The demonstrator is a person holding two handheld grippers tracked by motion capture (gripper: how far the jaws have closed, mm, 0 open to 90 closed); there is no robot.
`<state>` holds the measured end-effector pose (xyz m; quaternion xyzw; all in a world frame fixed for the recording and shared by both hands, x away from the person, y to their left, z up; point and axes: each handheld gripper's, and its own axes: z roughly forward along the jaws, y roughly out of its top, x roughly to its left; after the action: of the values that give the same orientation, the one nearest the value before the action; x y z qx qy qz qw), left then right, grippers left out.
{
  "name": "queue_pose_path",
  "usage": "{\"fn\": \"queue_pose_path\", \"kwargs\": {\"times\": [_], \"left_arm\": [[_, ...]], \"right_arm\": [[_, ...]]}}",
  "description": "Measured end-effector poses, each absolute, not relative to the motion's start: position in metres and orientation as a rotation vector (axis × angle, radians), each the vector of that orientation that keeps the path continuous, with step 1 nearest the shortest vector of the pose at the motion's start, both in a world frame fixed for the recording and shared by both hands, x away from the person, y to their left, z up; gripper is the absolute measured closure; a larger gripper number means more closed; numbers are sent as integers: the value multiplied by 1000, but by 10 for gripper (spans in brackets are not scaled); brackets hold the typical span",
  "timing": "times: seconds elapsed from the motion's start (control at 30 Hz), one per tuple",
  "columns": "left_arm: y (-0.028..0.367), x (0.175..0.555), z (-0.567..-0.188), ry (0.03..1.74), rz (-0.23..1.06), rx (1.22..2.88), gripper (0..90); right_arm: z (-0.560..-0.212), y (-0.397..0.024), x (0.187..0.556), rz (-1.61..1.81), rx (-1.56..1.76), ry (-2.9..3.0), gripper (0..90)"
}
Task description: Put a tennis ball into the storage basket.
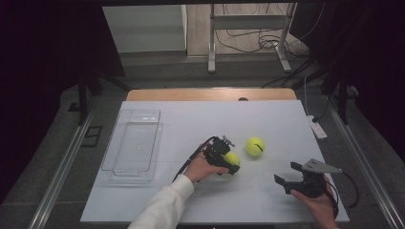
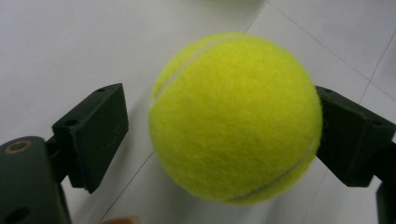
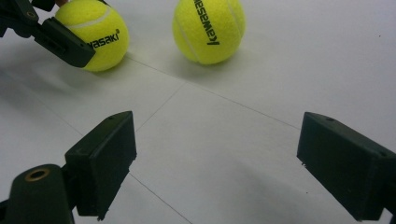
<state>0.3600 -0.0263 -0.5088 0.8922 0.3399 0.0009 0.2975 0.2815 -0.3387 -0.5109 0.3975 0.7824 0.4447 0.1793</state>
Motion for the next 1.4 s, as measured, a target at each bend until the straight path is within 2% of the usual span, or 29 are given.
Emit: {"fn": "queue_pose_path", "kwargs": {"times": [0.17, 0.57, 1.4], "left_arm": [[-29, 357, -507, 880, 1, 2365, 256], [-27, 354, -504, 860, 38, 2366, 265], [0, 342, -491, 836, 37, 2237, 268]], "right_arm": [[-511, -339, 282, 1255, 1126, 2209, 125], [-511, -340, 282, 1252, 1127, 2206, 126], [-511, -339, 282, 1242, 1129, 2207, 126]]}}
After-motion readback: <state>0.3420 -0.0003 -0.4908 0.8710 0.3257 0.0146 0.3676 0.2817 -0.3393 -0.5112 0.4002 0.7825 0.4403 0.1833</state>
